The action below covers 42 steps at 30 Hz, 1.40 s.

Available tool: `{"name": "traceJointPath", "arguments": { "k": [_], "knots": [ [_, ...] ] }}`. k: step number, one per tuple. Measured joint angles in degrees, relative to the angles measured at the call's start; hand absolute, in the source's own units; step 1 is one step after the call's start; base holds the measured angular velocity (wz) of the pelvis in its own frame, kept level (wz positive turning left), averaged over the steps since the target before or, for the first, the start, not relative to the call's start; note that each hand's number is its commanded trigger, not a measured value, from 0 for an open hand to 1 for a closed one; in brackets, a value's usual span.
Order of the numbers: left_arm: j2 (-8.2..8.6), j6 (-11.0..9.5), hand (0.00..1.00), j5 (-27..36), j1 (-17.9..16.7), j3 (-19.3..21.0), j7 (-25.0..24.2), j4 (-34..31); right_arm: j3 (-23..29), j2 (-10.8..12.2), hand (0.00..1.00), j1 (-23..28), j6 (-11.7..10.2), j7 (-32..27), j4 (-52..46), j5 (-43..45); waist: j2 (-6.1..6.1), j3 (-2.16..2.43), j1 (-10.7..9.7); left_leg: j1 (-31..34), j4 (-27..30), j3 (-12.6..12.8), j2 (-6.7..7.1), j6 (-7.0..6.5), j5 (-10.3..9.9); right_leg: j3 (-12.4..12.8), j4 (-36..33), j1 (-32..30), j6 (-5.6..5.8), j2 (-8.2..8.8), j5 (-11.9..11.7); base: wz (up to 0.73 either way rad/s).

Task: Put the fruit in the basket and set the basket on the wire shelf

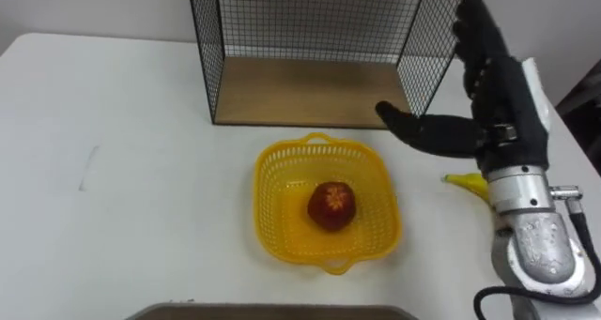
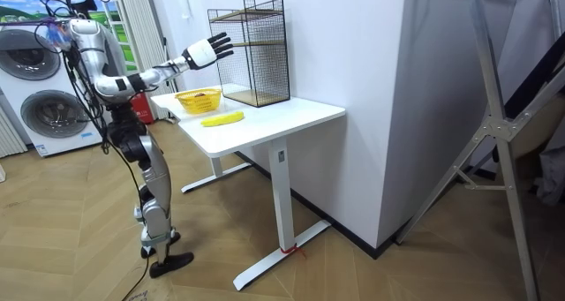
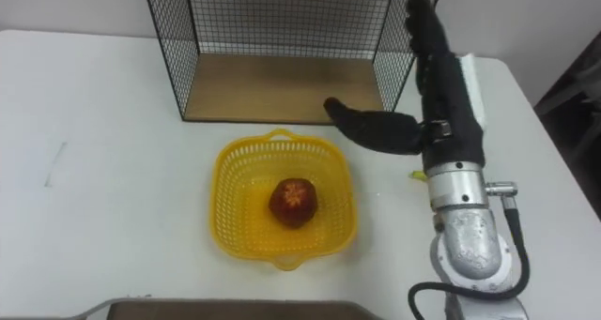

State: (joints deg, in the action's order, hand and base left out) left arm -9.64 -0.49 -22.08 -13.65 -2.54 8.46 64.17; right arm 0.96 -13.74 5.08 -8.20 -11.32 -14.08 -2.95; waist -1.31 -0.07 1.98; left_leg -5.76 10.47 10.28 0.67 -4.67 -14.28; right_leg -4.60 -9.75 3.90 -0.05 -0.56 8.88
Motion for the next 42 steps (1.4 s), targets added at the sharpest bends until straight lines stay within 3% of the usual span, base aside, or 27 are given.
{"name": "traceJointPath", "arguments": {
  "k": [6, 14, 18, 22, 25, 35, 42],
  "knots": [
    [0.07, 0.2, 0.0, 0.05, -0.94, 0.36, -0.03, -0.25, 3.86, -0.31, 0.0, 0.0, -0.11, -6.18, 5.23, 0.57, -0.16, 0.01, -1.33, -0.97, -0.59, 0.36, 0.0, 0.0, 0.0, 0.02, 0.01, 0.53, 0.0, 0.01, 0.0, -0.05],
    [-0.08, 0.75, 0.0, -0.1, -2.37, 5.6, -0.14, -1.98, 7.26, -0.47, 0.0, 0.39, 0.18, -9.6, 10.81, 0.8, -0.51, 0.22, -1.91, -0.98, -0.83, 0.53, -0.01, 0.01, 0.01, 0.13, 0.05, 0.1, 0.01, -0.06, 0.0, -0.01],
    [-0.3, 2.13, 0.0, -0.14, -2.33, 5.72, -0.1, -3.6, 6.96, -0.53, 0.0, 0.41, 1.75, -9.69, 16.66, 1.89, -1.13, 0.14, -1.91, -0.79, -0.93, 0.51, -0.01, 0.0, 0.01, -0.06, 0.07, 0.08, 0.01, 0.01, 0.0, 0.0],
    [-0.3, 4.3, 0.0, -0.1, -2.27, 5.71, -0.5, -5.35, 6.88, -0.54, 0.0, 0.41, 5.28, -7.7, 19.55, 5.62, -1.53, 0.0, -1.83, -0.37, -0.91, 0.35, 0.0, 0.0, 0.01, -0.34, 0.07, -0.14, 0.01, 0.35, 0.0, 0.0],
    [-0.31, 5.37, 0.0, -0.11, -2.25, 5.75, -0.61, -6.22, 6.88, -0.88, 0.0, 0.33, 6.35, -6.73, 20.45, 7.77, -1.58, 0.03, -1.64, -0.32, -0.84, 0.11, -0.01, 0.0, 0.01, -0.63, 0.08, -0.14, 0.01, 0.36, 0.0, 0.05],
    [-0.31, 5.74, 0.0, -0.11, -2.31, 6.91, -0.69, -6.95, 5.86, -2.03, 0.0, -0.78, 7.65, 0.2, 26.39, 9.83, -1.66, 0.09, -0.26, -0.95, -0.64, 0.24, 0.0, 0.0, 0.02, -0.38, 0.06, 0.2, 0.02, 0.44, 0.01, 0.0],
    [-0.22, 7.57, 0.0, -0.14, -3.01, 7.12, -1.33, -6.88, 4.81, -2.48, 0.0, -2.23, 9.18, 4.05, 36.68, 10.56, -2.1, -0.09, -0.07, -1.11, -0.29, -0.24, 0.0, 0.01, 0.01, -1.02, 0.06, 0.89, 0.02, 0.56, 0.01, 0.03]
  ]
}}
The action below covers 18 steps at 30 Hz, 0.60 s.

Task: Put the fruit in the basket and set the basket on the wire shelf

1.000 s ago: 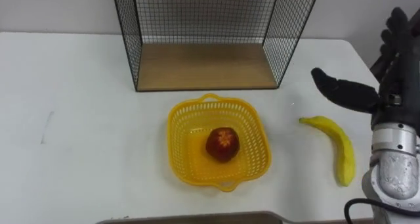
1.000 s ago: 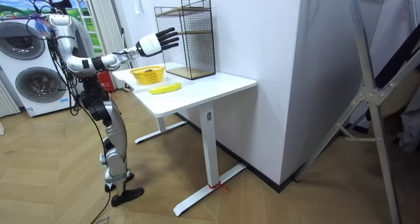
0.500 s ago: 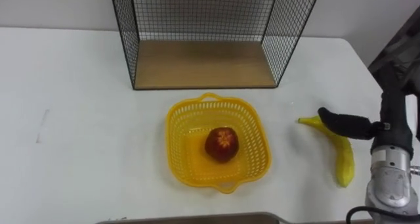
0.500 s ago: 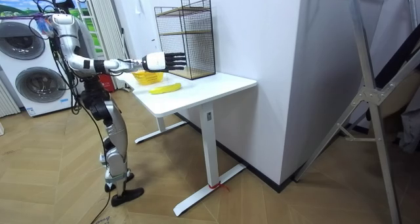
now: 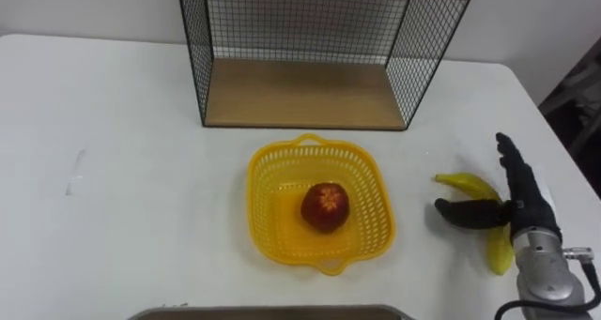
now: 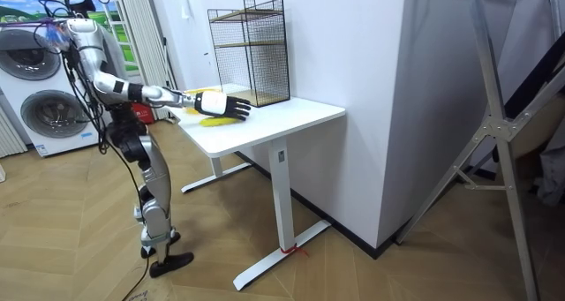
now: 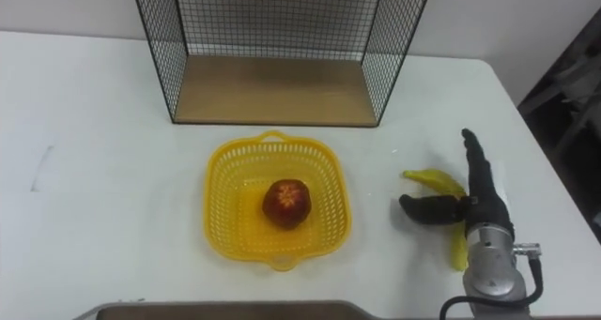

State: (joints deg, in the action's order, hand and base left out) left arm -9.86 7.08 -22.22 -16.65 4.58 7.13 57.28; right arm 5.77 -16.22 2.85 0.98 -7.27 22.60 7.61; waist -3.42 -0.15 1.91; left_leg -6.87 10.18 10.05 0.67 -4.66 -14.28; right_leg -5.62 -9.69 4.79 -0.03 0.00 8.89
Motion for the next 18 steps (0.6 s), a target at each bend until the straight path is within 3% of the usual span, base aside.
{"name": "traceJointPath", "arguments": {
  "k": [3, 8, 14, 15, 16, 17, 18],
  "knots": [
    [0.0, 0.48, 0.0, 0.0, -0.06, 0.42, 0.02, 0.08, 0.1, -0.09, 0.0, -2.12, -0.26, 0.91, 3.6, -0.28, -0.43, -0.12, -0.28, 0.18, 0.25, -0.68, 0.0, 0.01, 0.0, -0.8, -0.04, 0.1, -0.01, 0.01, 0.0, 0.1],
    [0.05, 2.23, 0.0, -1.12, -0.48, 2.04, -0.25, -0.01, 1.77, -0.11, 0.0, -4.43, -0.1, 4.46, 9.21, -0.17, -1.64, 0.61, -0.45, 0.26, 0.61, -1.35, 0.03, 0.02, 0.01, -2.03, -0.07, 0.45, -0.06, 0.1, -0.04, 0.08],
    [-0.3, 3.54, 0.0, -1.11, -0.69, 2.18, -0.52, -0.03, 2.31, -0.22, 0.0, -6.24, -1.49, 5.56, 15.33, 0.16, -1.85, 0.59, -1.44, -1.0, 0.79, -2.52, 0.08, -0.08, -0.09, -3.74, 0.03, 2.27, -0.09, 0.39, -0.12, 0.11],
    [-0.3, 3.78, 0.0, -1.12, -0.69, 2.16, -0.58, -0.03, 2.35, -0.22, 0.11, -6.98, -1.49, 5.79, 16.4, 0.76, -1.85, 0.59, -1.46, -1.08, 0.9, -2.51, 0.12, -0.09, -0.1, -3.98, 0.03, 2.4, -0.08, 0.43, -0.13, 0.0],
    [-0.31, 4.02, 0.0, -1.12, -0.69, 2.16, -0.6, -0.03, 2.41, -0.23, 0.65, -7.79, -1.5, 6.15, 17.41, 1.41, -1.84, 0.59, -1.55, -1.08, 1.13, -2.51, 0.13, -0.12, -0.11, -3.98, 0.02, 2.53, -0.08, 0.45, -0.14, 0.0],
    [-0.31, 4.12, 0.0, -1.12, -0.69, 2.16, -0.6, -0.03, 2.45, -0.23, 0.65, -8.02, -1.5, 6.19, 17.79, 1.52, -1.84, 0.59, -1.53, -1.12, 1.19, -2.51, 0.13, -0.12, -0.11, -3.99, 0.01, 2.6, -0.08, 0.46, -0.14, 0.0],
    [-0.3, 4.24, 0.0, -1.13, -0.85, 2.18, -0.6, -0.03, 2.46, -0.21, 1.0, -8.47, -1.5, 6.2, 18.52, 1.69, -1.82, 0.61, -1.5, -1.23, 1.29, -2.51, 0.14, -0.12, -0.11, -4.01, 0.0, 2.74, -0.08, 0.48, -0.15, 0.0]
  ]
}}
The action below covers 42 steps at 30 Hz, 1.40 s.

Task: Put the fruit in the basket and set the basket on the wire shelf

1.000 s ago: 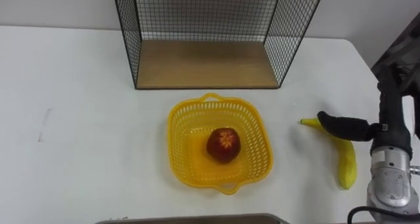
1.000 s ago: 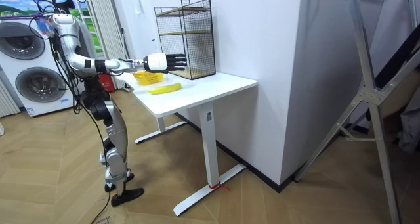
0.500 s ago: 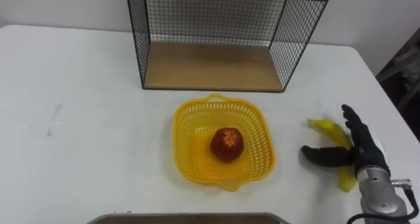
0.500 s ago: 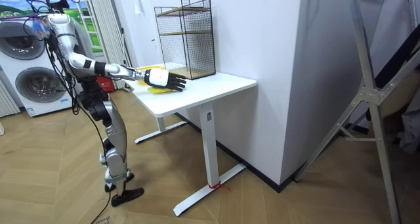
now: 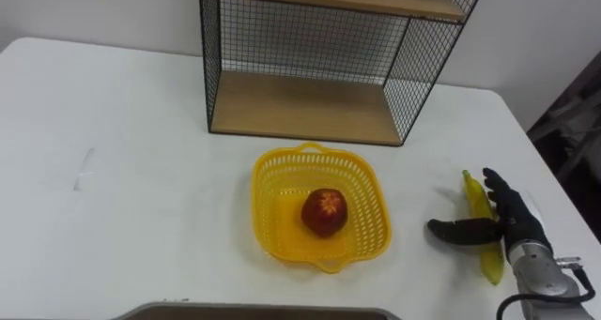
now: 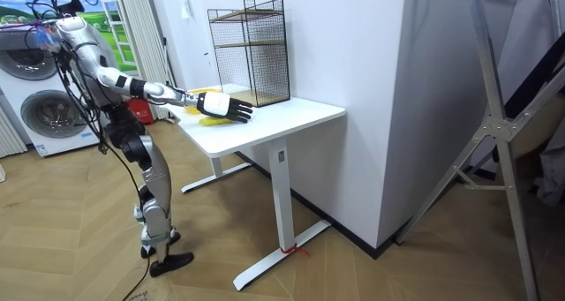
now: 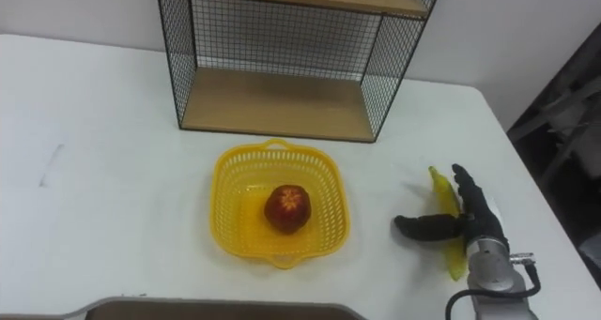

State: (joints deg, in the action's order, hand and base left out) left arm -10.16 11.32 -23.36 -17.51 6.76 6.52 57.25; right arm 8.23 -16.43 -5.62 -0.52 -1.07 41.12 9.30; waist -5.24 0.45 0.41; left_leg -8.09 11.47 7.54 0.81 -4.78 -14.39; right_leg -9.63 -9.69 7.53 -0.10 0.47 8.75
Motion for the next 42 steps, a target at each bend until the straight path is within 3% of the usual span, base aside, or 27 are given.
{"name": "traceJointPath", "arguments": {
  "k": [9, 12, 16, 21, 26, 32, 35, 39, 42],
  "knots": [
    [0.04, 1.18, 0.0, -1.04, 0.08, 0.12, 0.01, -0.4, 2.22, -0.12, 1.0, -1.77, 0.12, -3.49, 3.83, 8.26, 0.49, 0.37, 0.39, -0.55, 0.36, -0.22, 0.0, 0.02, 0.01, -0.24, 0.07, 0.79, -0.01, 0.0, 0.0, 0.01],
    [0.03, 1.24, 0.0, -1.79, 0.19, 0.17, 0.04, -0.41, 2.1, -1.11, 1.0, -1.71, 0.12, -5.0, 4.13, 10.7, 0.83, 0.56, 0.45, -0.57, 0.32, -0.45, -0.01, 0.02, 0.01, -0.54, 0.18, 0.93, -0.01, -0.02, 0.0, 0.05],
    [0.03, 1.23, 0.0, -2.63, 0.73, 0.15, 0.07, -0.42, 2.1, -2.2, 1.0, -1.69, 0.24, -6.74, 5.31, 12.79, 0.86, 0.58, 0.76, -0.97, 0.17, -0.79, -0.02, 0.1, -0.03, -0.65, 1.04, 1.79, -0.02, -0.19, -0.01, 0.04],
    [0.06, 1.21, 0.0, -3.82, 1.03, 0.13, 0.07, -0.41, 2.14, -2.43, 1.0, -1.62, 1.86, -7.59, 5.67, 13.89, 0.89, 0.58, 1.29, -1.17, 0.06, -1.0, -0.11, 0.22, -0.08, -0.65, 1.08, 1.98, -0.02, -0.56, 0.0, 0.0],
    [0.05, 1.17, 0.0, -3.82, 1.08, 0.13, 0.08, -0.41, 2.15, -2.4, 1.0, -1.44, 1.86, -7.61, 5.65, 13.85, 0.9, 0.56, 1.27, -1.21, 0.04, -1.0, -0.07, 0.22, -0.09, -0.62, 1.06, 2.01, -0.02, -0.56, -0.01, 0.0],
    [0.06, 1.16, 0.0, -3.8, 1.77, -0.33, 0.08, -0.31, 1.84, -2.23, 1.0, -1.11, 1.91, -8.32, 4.77, 10.05, 0.81, 0.51, 1.42, -0.9, -0.01, -1.1, -0.07, 0.26, -0.11, 0.14, 1.01, 1.66, -0.03, -0.56, -0.01, 0.0],
    [0.09, 1.15, 0.0, -3.79, 1.8, -0.29, 0.2, -0.33, 1.87, -1.83, 1.0, 0.37, 3.19, -8.33, 1.03, 6.37, 0.96, 0.46, 1.46, -1.05, -0.34, -1.0, -0.09, 0.34, -0.07, 0.26, 1.06, 1.56, -0.03, -0.56, -0.01, -0.04],
    [0.35, 1.16, 0.0, -3.16, 1.9, -0.91, 0.71, 0.07, 0.46, -1.53, 1.0, 1.11, 4.41, -8.23, -3.14, 1.25, 1.35, 0.22, 1.52, -1.05, -0.99, 0.37, -0.21, 0.39, -0.03, 1.94, 1.04, 0.73, -0.04, -0.73, -0.01, -0.18],
    [0.89, 0.59, 0.0, -3.44, 2.08, -1.34, 0.69, 0.06, 0.24, 0.3, 1.0, 4.03, 5.27, -6.92, -11.06, -4.32, 1.77, -0.13, 1.44, -0.39, -1.1, 1.24, -0.21, 0.39, -0.01, 3.03, 0.94, -0.3, -0.06, -0.78, -0.03, -0.19]
  ]
}}
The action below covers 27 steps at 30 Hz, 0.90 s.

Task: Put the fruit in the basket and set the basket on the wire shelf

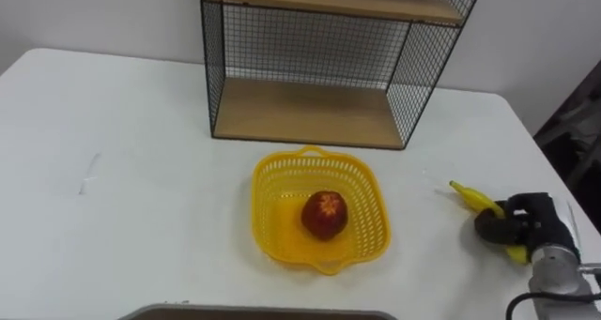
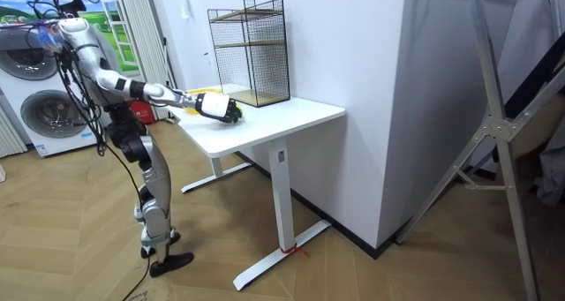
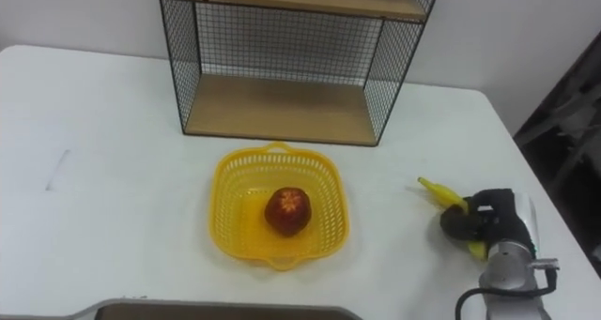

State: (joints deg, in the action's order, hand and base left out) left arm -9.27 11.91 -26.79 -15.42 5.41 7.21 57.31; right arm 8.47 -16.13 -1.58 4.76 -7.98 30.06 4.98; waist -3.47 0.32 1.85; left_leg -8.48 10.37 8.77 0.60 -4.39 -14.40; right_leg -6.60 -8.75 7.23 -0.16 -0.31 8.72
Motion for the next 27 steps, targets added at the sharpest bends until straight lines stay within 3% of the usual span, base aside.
{"name": "traceJointPath", "arguments": {
  "k": [3, 6, 10, 13, 19, 27],
  "knots": [
    [0.5, -1.13, 0.0, -0.13, 0.02, -0.08, -0.11, 0.01, -3.08, 2.43, 1.0, 4.97, 0.23, 1.99, -10.26, -8.96, 0.7, -0.42, 0.06, 0.35, -0.04, 0.33, 0.01, -0.01, 0.0, 0.26, -0.02, -0.34, 0.0, 0.0, 0.0, -0.07],
    [0.96, -2.18, 0.0, 0.03, 0.05, -0.09, -0.17, 0.0, -6.78, 2.9, 1.0, 5.52, 0.19, 3.81, -15.16, -16.32, 1.38, -0.61, 0.25, 0.31, -0.12, 0.39, 0.07, -0.06, -0.02, 0.28, 0.01, -0.4, 0.01, 0.08, 0.0, 0.0],
    [1.19, -2.97, 0.0, 0.24, -0.31, -0.02, -0.15, 0.0, -7.81, 2.94, 1.0, 5.32, -0.52, 5.61, -19.15, -23.4, 2.27, -0.18, 0.41, 0.31, -0.19, 0.17, 0.07, -0.06, -0.01, 0.24, 0.09, -0.26, 0.03, 0.08, 0.01, 0.04],
    [1.25, -3.7, 0.0, 0.3, -0.69, -0.1, -0.1, 0.02, -7.82, 2.94, 1.0, 5.28, -1.34, 5.86, -19.83, -27.3, 2.26, -0.14, 0.38, 0.22, -0.09, -0.06, 0.07, -0.05, 0.01, 0.19, 0.1, -0.04, 0.07, 0.11, 0.04, 0.03],
    [2.17, -4.7, 0.0, 0.09, -0.62, -0.15, -0.54, 0.51, -7.18, 2.95, 1.0, 5.28, -1.65, 7.2, -26.69, -29.32, 2.31, -0.13, 0.11, 1.03, 0.08, -0.04, 0.08, -0.06, 0.0, 0.2, -0.03, -0.84, 0.06, 0.13, 0.03, -0.02],
    [2.12, -4.82, 0.0, -0.14, -0.3, -1.57, -1.64, 0.5, -7.31, 2.92, 1.0, 5.05, -2.96, 7.39, -35.53, -27.18, 2.49, -0.02, 0.21, 1.31, 0.38, -0.09, 0.05, -0.06, 0.0, -0.35, -0.41, -1.39, 0.01, 0.2, 0.0, 0.0]
  ]
}}
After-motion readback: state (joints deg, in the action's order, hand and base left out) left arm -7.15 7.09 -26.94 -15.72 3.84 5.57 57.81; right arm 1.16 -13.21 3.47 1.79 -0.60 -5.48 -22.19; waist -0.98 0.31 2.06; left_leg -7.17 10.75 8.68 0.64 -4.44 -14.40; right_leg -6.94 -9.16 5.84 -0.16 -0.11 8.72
